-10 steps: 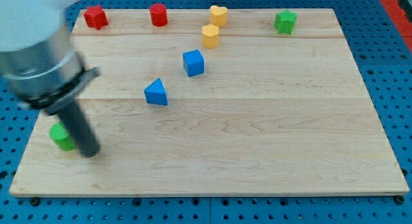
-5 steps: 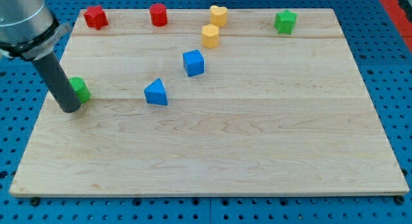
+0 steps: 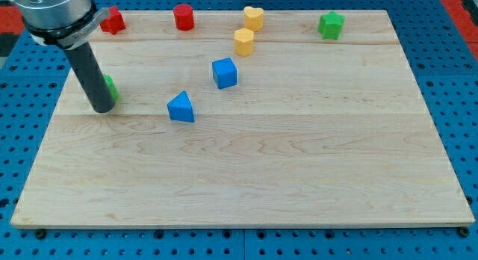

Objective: Move the green circle to the left of the blue cube

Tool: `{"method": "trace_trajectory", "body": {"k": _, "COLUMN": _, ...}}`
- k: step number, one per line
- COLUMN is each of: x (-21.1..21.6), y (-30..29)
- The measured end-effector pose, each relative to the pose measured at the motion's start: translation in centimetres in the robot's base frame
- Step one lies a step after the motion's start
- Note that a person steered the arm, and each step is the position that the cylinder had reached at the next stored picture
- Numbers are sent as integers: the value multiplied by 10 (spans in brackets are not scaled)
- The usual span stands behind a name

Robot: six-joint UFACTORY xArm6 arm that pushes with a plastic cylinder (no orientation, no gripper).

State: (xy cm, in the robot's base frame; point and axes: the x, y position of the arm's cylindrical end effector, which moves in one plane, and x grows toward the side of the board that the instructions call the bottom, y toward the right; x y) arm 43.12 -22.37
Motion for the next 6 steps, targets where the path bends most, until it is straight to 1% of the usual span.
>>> {"method": "trace_trajectory", "body": {"k": 1, "x": -1, "y": -57}}
{"method": "trace_trajectory", "body": {"k": 2, "x": -18, "y": -38}}
{"method": "trace_trajectory", "body": {"k": 3, "x": -31, "y": 8}}
{"method": "trace_trajectory", "body": {"k": 4, "x": -58, "y": 47}}
{"method": "trace_trajectory", "body": {"k": 5, "x": -69, "y": 37}}
{"method": "trace_trajectory", "body": {"k": 6, "x": -52, "y": 20}}
